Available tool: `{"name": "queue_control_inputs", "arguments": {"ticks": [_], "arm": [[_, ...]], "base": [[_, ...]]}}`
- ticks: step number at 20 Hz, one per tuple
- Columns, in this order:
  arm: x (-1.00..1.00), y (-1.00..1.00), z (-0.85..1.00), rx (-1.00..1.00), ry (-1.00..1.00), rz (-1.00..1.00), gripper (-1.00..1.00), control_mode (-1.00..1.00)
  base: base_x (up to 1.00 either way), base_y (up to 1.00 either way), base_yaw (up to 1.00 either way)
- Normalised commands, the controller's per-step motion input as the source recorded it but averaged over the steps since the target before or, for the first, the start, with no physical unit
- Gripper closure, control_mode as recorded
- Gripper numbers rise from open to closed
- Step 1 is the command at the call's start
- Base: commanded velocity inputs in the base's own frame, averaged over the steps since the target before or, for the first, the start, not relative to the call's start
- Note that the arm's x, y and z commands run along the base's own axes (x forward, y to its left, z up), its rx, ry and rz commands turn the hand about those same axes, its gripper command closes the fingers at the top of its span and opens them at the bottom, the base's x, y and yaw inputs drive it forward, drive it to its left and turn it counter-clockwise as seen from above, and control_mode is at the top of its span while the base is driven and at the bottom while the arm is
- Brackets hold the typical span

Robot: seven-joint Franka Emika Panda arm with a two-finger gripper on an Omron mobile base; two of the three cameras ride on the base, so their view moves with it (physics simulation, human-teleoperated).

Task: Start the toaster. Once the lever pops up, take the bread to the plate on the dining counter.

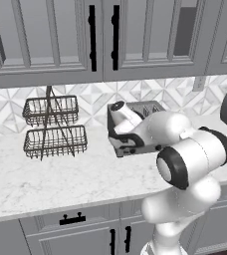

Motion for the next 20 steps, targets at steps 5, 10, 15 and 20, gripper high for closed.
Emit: {"name": "queue_control_inputs", "arguments": {"ticks": [5, 10, 15, 20], "arm": [[-0.59, 0.0, 0.67, 0.01, -0.27, 0.05, 1.0, -1.0], [-0.2, -0.01, 0.67, 0.01, -0.23, 0.01, 1.0, -1.0], [0.0, -0.01, 0.48, 0.03, -0.25, 0.0, 1.0, -1.0], [0.0, 0.0, 0.57, 0.11, -0.16, 0.02, 1.0, -1.0]], "base": [[0.0, 0.0, 0.0], [0.0, 0.0, 0.0], [0.0, 0.0, 0.0], [0.0, 0.0, 0.0]]}}
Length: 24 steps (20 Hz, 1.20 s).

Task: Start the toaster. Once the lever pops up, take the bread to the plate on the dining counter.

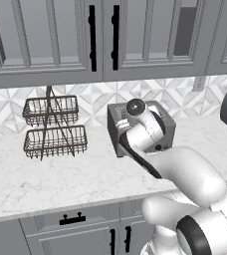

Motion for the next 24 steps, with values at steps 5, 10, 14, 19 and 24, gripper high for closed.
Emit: {"name": "queue_control_inputs", "arguments": {"ticks": [5, 10, 14, 19, 24], "arm": [[0.0, -0.12, 0.42, 0.13, -0.06, 0.01, 1.0, -1.0], [0.04, -0.13, 0.18, 0.11, -0.06, 0.02, 1.0, -1.0], [0.11, -0.18, 0.0, 0.08, -0.04, 0.01, 1.0, -1.0], [0.2, -0.16, 0.0, 0.03, -0.05, 0.04, 1.0, -1.0], [0.31, -0.01, 0.0, 0.0, -0.01, 0.14, 1.0, -1.0]], "base": [[0.0, 0.0, 0.0], [0.0, 0.0, 0.0], [0.0, 0.0, 0.0], [0.0, 0.0, 0.0], [0.0, 0.0, 0.0]]}}
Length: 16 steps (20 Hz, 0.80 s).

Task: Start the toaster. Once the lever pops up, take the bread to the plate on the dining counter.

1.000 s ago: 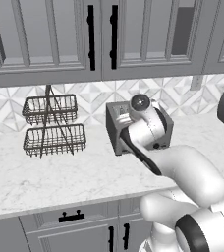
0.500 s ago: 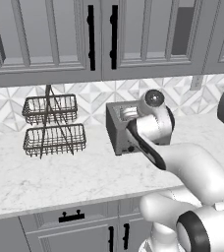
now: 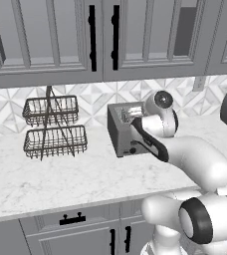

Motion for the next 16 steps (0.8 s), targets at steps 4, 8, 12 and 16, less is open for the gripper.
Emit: {"name": "queue_control_inputs", "arguments": {"ticks": [4, 8, 12, 16], "arm": [[0.31, 0.0, 0.0, 0.0, 0.0, 0.16, 1.0, -1.0], [0.27, -0.01, 0.0, 0.0, -0.01, 0.07, 1.0, -1.0], [0.25, 0.0, 0.0, 0.0, 0.0, 0.01, 1.0, -1.0], [0.22, 0.0, 0.0, 0.0, 0.0, 0.0, 1.0, -1.0]], "base": [[0.0, 0.0, 0.0], [0.0, 0.0, 0.0], [0.0, 0.0, 0.0], [0.0, 0.0, 0.0]]}}
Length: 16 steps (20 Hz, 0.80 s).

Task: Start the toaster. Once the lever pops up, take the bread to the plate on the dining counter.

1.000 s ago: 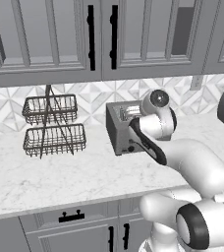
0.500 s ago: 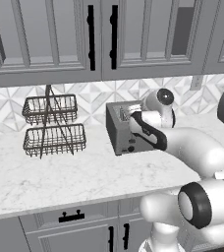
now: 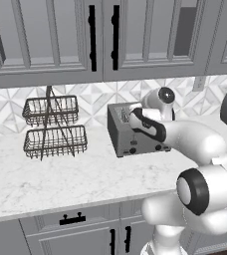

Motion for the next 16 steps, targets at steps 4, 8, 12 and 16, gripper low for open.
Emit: {"name": "queue_control_inputs", "arguments": {"ticks": [4, 8, 12, 16], "arm": [[0.19, 0.0, -0.02, 0.0, 0.0, 0.0, 1.0, -1.0], [0.17, 0.0, 0.0, 0.0, 0.0, 0.0, 1.0, -1.0], [0.15, 0.0, 0.0, 0.0, 0.0, 0.0, 1.0, -1.0], [0.12, 0.0, 0.0, 0.0, 0.0, 0.0, -1.0, -1.0]], "base": [[0.0, 0.0, 0.0], [0.0, 0.0, 0.0], [0.0, 0.0, 0.0], [0.0, 0.0, 0.0]]}}
